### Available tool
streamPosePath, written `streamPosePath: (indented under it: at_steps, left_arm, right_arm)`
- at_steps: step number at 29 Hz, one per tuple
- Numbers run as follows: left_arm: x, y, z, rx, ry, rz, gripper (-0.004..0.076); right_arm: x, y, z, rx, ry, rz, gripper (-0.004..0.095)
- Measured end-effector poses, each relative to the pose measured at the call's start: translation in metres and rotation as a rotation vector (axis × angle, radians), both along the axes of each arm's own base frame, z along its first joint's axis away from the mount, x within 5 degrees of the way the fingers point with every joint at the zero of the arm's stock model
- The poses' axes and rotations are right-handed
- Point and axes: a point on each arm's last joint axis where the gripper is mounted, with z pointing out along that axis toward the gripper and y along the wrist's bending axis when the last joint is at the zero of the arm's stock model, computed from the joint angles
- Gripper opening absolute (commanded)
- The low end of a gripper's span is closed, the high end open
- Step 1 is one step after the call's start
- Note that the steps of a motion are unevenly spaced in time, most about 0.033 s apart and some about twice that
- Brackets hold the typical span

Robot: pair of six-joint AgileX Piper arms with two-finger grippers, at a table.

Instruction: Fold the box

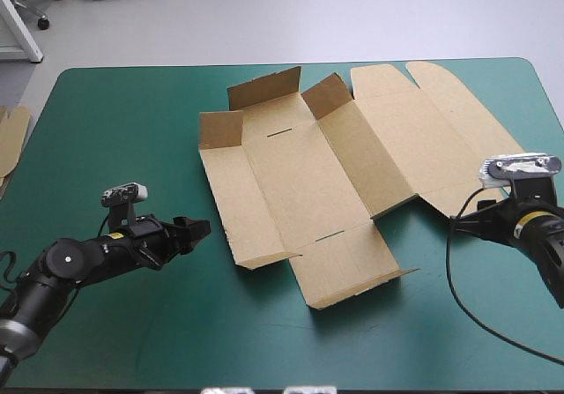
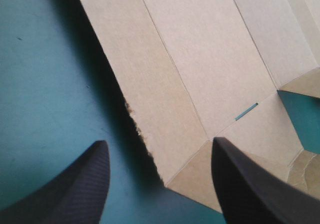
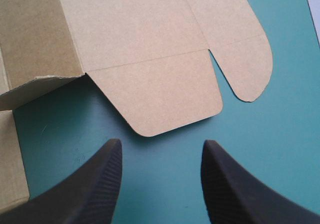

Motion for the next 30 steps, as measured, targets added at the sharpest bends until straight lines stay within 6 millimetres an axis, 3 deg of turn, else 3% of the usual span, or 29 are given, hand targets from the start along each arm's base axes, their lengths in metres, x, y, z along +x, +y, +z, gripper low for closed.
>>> streamPosePath:
  at_steps: [5, 12, 20, 25, 30]
  left_arm:
    - [0.017, -0.007, -0.011, -0.071, 0.02, -0.026, 0.0433]
    - [0.024, -0.007, -0.031, -0.057, 0.072, -0.005, 0.0433]
    - [0.017, -0.001, -0.06, -0.108, 0.085, 0.122, 0.0433]
    - [0.027, 0.001, -0.074, -0.146, 0.104, 0.197, 0.0433]
    - [0.037, -0.002, -0.092, -0.116, 0.139, 0.157, 0.0433]
  right_arm:
    - [0.025, -0.01, 0.016, -0.005, -0.01, -0.053, 0.05]
    - [0.051, -0.031, 0.033, 0.118, -0.013, -0.047, 0.05]
    - [0.059, -0.033, 0.034, 0.161, -0.017, -0.021, 0.0499]
    - [0.064, -0.034, 0.03, 0.172, -0.005, -0.024, 0.0498]
    - [0.066, -0.033, 0.03, 0.19, -0.005, -0.009, 0.0498]
